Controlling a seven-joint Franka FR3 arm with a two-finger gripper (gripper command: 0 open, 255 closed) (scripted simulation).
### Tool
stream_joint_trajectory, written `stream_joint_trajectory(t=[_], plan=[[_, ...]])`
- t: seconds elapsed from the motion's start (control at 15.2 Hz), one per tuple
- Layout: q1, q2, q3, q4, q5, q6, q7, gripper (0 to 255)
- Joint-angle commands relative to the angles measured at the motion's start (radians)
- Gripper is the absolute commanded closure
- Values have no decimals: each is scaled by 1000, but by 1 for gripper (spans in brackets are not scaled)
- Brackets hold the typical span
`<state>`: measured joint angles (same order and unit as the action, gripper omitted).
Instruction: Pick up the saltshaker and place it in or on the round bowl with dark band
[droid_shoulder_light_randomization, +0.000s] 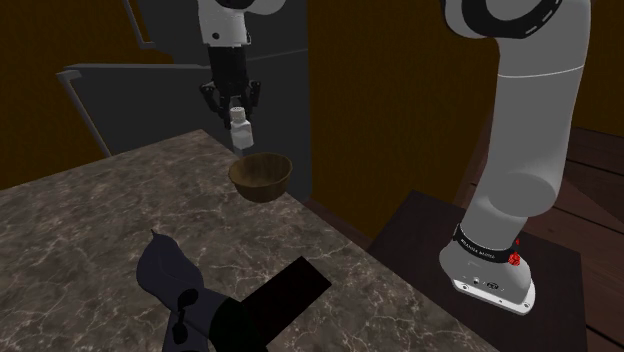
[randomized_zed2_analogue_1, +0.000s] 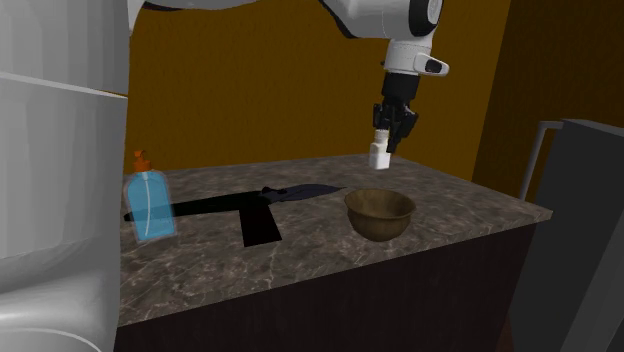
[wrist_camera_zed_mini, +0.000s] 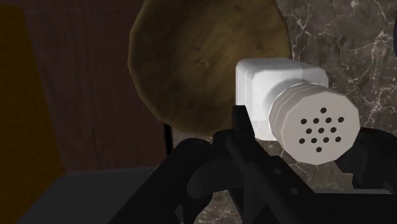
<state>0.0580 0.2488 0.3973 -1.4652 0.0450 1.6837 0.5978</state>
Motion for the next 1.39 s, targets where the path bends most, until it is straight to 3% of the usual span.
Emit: stream_joint_trajectory(t=[0.0,0.86,1.32], plan=[[-6,-4,-2,-27,3,22,-11,255],[-10,2,-6,-193,3,192,-27,255],[-10,2,-6,-193,3,192,-27,255]])
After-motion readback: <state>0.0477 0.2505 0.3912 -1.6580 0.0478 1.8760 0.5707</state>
